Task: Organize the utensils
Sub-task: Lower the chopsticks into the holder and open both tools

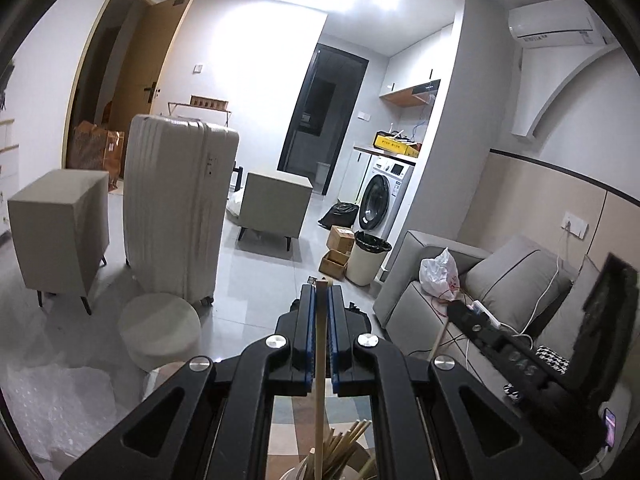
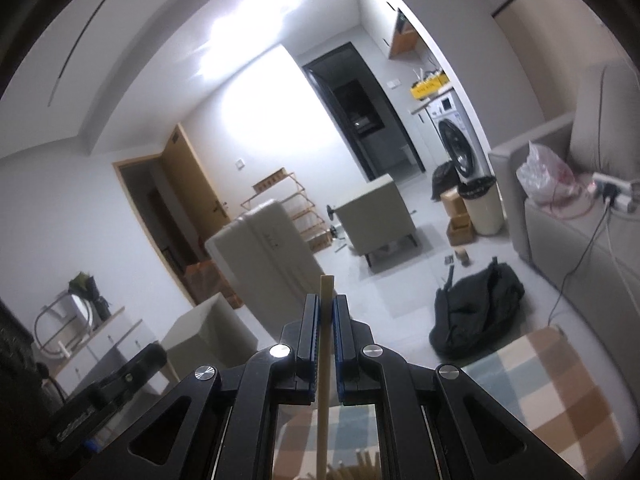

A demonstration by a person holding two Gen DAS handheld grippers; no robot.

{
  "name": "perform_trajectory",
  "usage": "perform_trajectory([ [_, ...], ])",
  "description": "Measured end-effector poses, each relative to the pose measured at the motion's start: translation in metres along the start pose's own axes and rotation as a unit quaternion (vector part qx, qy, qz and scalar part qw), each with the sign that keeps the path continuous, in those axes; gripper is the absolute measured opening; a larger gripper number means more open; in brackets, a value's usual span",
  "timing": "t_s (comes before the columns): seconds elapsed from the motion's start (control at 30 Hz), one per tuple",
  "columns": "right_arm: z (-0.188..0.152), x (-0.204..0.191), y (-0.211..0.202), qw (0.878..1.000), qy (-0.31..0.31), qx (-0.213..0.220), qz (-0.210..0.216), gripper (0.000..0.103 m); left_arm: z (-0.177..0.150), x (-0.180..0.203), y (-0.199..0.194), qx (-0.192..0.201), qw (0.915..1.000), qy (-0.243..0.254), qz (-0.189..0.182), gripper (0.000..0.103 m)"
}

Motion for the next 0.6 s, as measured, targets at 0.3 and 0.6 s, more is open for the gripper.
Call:
perform_trajectory([
  [0.3, -0.028, 0.017, 0.024, 1.000, -0.005, -0.008, -0.018, 0.006, -0.021, 0.002, 0.008, -0.009, 0.9999, 0.001, -0.008, 0.002],
  [0.6, -0.052, 0.019, 0.028, 0.999, -0.031, -0.021, -0.029, 0.006, -0.023, 0.005, 0.006, -0.009, 0.9996, 0.027, -0.005, 0.002],
])
Point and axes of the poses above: each gripper's, at about its wrist camera, not at the fingertips, and y roughly the way its jaws point, x to its right, z to its top, the point moved 1 cm from there along y, roughly the way its jaws point, and after that the axes turned 15 degrees about y, right-handed, at the moved point
